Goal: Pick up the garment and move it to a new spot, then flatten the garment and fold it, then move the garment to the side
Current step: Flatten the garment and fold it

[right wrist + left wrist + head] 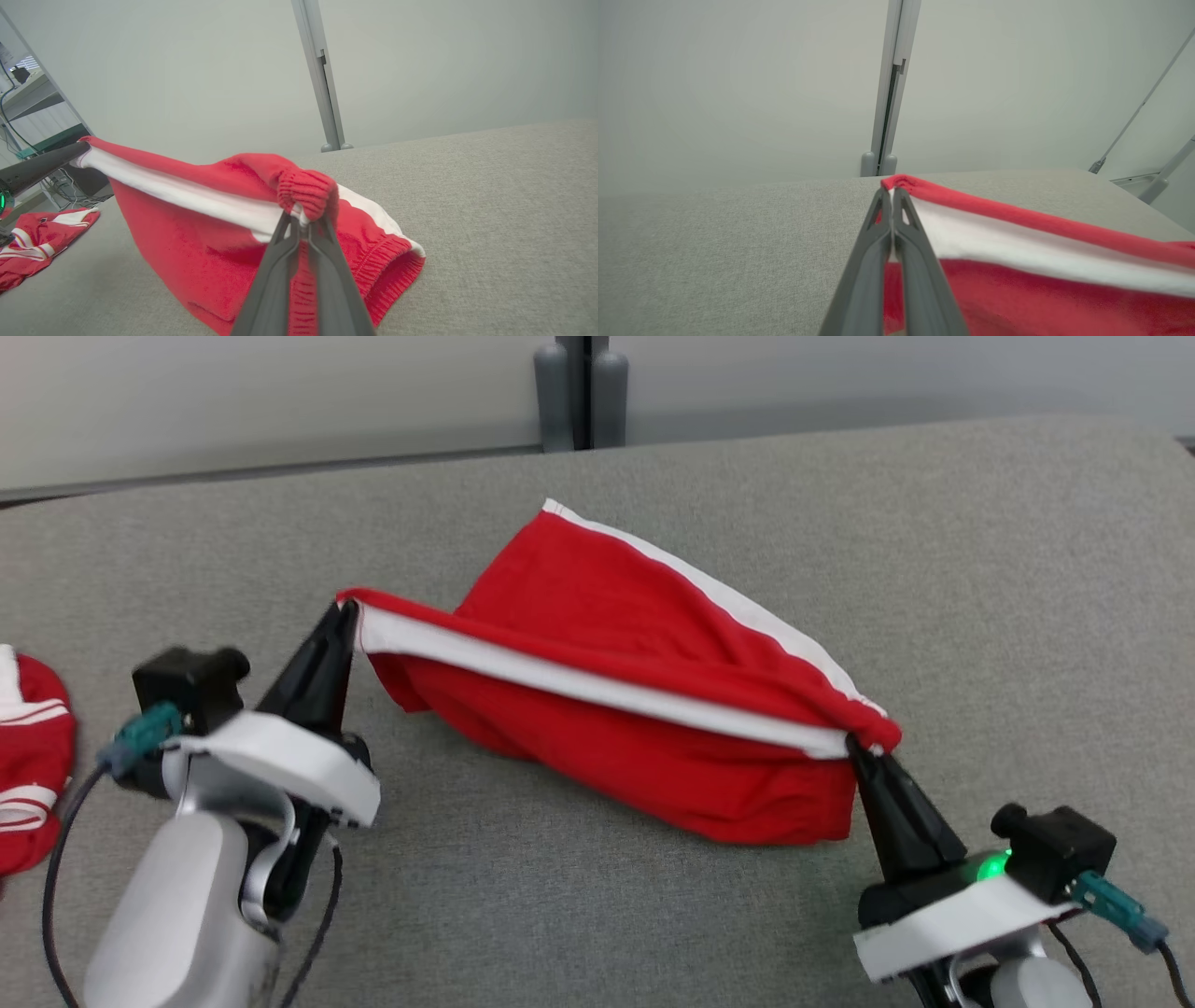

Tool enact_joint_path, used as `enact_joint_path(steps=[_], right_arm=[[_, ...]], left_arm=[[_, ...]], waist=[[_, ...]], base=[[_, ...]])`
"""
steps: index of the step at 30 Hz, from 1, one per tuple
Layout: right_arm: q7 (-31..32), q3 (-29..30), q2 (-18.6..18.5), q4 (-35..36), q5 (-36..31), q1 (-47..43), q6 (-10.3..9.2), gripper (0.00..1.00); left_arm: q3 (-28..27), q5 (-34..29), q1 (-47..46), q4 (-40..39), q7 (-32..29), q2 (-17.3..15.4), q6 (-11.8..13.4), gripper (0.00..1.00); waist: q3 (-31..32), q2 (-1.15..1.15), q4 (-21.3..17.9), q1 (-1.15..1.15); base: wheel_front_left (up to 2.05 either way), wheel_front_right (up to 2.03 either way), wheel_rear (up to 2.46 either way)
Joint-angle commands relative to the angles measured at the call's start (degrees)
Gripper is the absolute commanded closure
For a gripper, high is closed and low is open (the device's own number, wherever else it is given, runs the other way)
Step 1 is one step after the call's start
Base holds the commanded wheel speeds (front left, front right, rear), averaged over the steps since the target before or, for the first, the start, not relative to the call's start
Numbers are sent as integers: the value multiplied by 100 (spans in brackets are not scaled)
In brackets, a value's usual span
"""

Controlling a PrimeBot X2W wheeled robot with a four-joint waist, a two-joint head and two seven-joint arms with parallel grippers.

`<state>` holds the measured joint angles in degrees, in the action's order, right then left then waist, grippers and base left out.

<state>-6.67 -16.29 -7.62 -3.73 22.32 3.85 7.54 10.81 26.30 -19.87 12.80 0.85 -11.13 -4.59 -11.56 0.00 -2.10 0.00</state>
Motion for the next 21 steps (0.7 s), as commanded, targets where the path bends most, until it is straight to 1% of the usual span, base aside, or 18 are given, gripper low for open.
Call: enact_joint_path(steps=[1, 6, 11, 15, 19, 20, 21], right_arm=[[-80, 49, 44, -120, -10, 198, -10, 100], [-405, 119, 282, -659, 134, 897, -11, 100], [-602, -101, 422, -1180, 494, 1516, -11, 100], [-727, -342, 453, -1539, 636, 1900, -10, 100], [-816, -579, 460, -1756, 910, 2134, -10, 100], [-823, -633, 462, -1788, 882, 2193, -10, 100], [-844, -687, 459, -1794, 850, 2247, -10, 74]], left_arm=[[6, -23, -293, 175, -22, -42, -38, 100], [165, -65, -1463, 1139, -103, -77, -159, 100], [383, -73, -2449, 2177, -141, -94, -241, 100], [547, -36, -3015, 2931, -58, -51, -275, 100], [706, 32, -3450, 3517, 50, 8, -290, 100], [738, 49, -3526, 3632, 113, 2, -294, 100], [770, 73, -3605, 3752, 173, -5, -297, 100]], waist=[[-515, 0, -238, 0], [-1014, 0, -496, 0], [-1392, 0, -819, 0], [-1551, 0, -1042, 0], [-1669, 0, -1199, 0], [-1685, 0, -1235, 0], [-1699, 0, -1274, 0]], base=[[0, 0, 0], [0, 0, 0], [0, 0, 0], [0, 0, 0], [0, 0, 0], [0, 0, 0], [0, 0, 0]])
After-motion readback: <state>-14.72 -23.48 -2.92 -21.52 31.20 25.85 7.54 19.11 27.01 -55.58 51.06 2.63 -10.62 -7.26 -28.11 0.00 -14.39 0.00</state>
